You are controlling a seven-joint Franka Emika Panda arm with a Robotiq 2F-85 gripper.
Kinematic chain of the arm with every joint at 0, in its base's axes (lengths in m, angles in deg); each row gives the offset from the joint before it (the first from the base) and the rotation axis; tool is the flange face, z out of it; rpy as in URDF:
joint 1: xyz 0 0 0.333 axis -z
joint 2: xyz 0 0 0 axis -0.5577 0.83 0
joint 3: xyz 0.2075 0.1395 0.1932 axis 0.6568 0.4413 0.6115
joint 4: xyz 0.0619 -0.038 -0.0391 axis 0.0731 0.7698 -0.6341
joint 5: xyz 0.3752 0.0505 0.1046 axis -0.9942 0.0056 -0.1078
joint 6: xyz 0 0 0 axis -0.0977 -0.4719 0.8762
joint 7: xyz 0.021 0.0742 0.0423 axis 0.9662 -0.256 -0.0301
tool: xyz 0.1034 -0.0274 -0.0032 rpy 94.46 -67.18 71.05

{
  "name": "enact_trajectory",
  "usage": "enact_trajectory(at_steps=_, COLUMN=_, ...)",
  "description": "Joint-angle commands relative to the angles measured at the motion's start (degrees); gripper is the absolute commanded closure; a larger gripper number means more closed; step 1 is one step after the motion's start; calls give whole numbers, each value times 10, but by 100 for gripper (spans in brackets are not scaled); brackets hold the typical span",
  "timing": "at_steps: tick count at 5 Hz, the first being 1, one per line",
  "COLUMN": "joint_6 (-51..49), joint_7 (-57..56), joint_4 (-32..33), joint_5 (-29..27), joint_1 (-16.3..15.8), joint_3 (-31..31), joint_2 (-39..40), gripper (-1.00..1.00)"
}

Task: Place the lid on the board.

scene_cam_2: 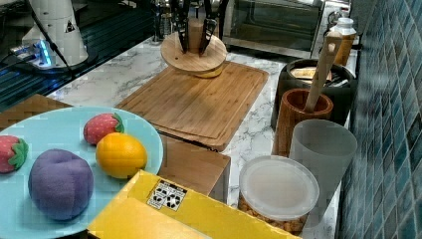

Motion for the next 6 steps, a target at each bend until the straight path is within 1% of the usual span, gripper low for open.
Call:
enact_trajectory(at_steps=1, joint_6=22, joint_7=42, joint_4=-31, joint_5=17, joint_1=5, joint_3=-8, joint_2=41, gripper=100)
enact_trajectory(at_steps=3, joint_6=25, joint_7=46, joint_4=-58, joint_5=16, joint_1=-3, joint_3=-13, joint_2=84, gripper=100)
enact_trajectory(at_steps=4, joint_6=47, joint_7=61, joint_4=-53, joint_5=22, joint_1=-8, joint_3=-17, joint_2=92, gripper=100)
enact_trajectory(at_steps=5, joint_6=66, joint_7=68, joint_4=-53, joint_5=25, joint_1=-9, joint_3=-20, joint_2=95, gripper=-100)
enact_trajectory(at_steps=6, joint_6=59, joint_7=68, joint_4=-69, joint_5=18, joint_1=-10, joint_3=-15, joint_2=111, gripper=-100)
